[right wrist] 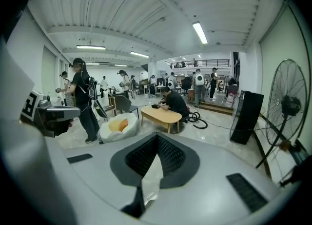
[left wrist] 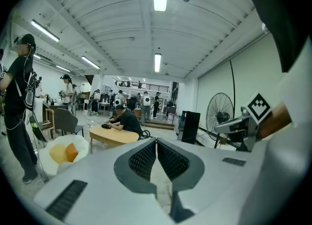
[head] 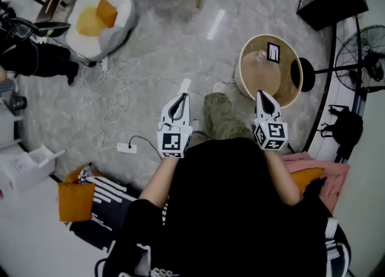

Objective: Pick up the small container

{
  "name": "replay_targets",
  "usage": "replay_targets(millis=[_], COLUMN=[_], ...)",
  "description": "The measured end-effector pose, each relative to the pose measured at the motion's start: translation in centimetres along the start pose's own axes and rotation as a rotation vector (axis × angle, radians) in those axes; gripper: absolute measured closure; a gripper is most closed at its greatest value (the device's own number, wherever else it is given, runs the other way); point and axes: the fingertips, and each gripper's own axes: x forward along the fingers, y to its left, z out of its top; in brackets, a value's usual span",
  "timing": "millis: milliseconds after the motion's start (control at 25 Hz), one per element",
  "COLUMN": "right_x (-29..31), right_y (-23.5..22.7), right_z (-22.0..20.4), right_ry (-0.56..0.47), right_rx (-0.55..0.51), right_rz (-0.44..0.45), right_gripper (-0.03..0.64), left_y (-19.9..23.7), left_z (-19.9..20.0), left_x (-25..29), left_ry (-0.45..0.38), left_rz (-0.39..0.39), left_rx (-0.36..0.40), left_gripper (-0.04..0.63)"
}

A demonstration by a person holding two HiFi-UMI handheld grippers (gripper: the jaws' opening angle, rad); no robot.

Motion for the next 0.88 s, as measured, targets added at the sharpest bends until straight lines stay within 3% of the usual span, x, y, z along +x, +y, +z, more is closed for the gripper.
replay_targets(millis=[200, 440, 720, 880], right_x=[3.0, 7.2, 12.9, 13.9], right_y=[-1.8, -7.1, -17.3, -21.8], right_z=[0.8, 1.5, 0.5, 0.6], right_ry=[-0.028, -0.042, 0.009, 0.028], right_rx=[0.035, 0.088, 0.151, 0.19], right_rz=[0.007, 0.027, -0.064, -0.121], right_gripper=[0.603, 0.603, 0.603, 0.603], left_y=[-0.5, 0.0, -3.0, -3.6], left_z=[0.5, 1.8, 2.1, 3.9], left_x=[3.3, 11.2, 24.4, 30.6], left_ry=[0.028, 0.063, 0.131, 0.132], left_rz=[-0.015, -0.021, -0.147, -0.158], left_rx=[0.012, 0.012, 0.05, 0.036], left_gripper=[0.569, 0.569, 0.57, 0.569])
